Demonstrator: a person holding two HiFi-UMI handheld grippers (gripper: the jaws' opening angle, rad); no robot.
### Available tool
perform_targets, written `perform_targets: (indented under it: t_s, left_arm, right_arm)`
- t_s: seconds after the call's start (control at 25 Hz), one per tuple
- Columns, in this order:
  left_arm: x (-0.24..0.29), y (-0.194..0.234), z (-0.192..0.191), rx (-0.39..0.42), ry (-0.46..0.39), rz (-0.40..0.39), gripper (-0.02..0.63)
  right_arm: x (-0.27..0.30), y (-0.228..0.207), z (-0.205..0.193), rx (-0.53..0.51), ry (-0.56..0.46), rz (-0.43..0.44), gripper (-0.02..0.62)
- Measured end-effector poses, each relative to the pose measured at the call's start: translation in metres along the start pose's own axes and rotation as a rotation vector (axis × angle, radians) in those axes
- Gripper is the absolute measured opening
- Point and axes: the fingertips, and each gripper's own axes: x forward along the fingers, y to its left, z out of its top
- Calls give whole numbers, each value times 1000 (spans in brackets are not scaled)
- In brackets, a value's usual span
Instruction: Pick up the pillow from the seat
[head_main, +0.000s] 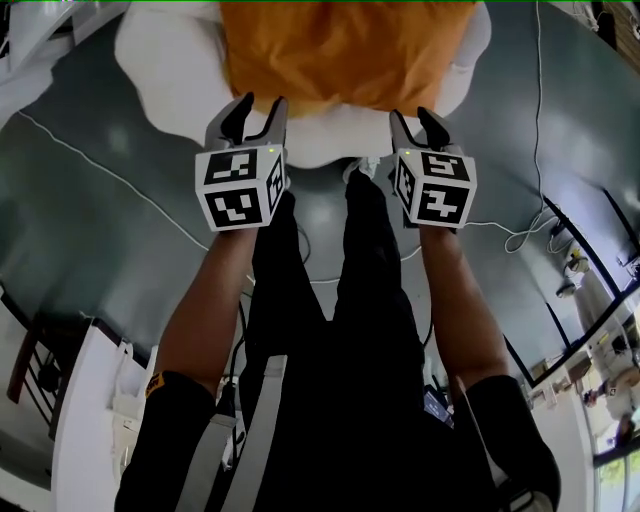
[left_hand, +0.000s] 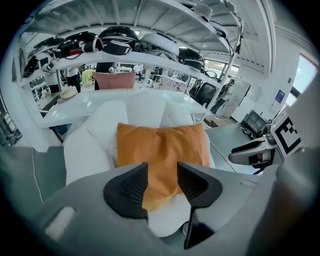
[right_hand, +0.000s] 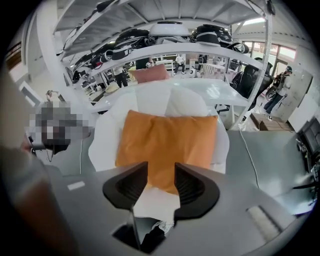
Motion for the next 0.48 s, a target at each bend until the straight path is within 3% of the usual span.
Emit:
perform_targets:
  t_s: [0.48]
  left_arm:
    - [81, 16, -40, -7, 106, -17, 268]
  right_arm:
    - [70, -31, -37, 38, 60, -34, 190]
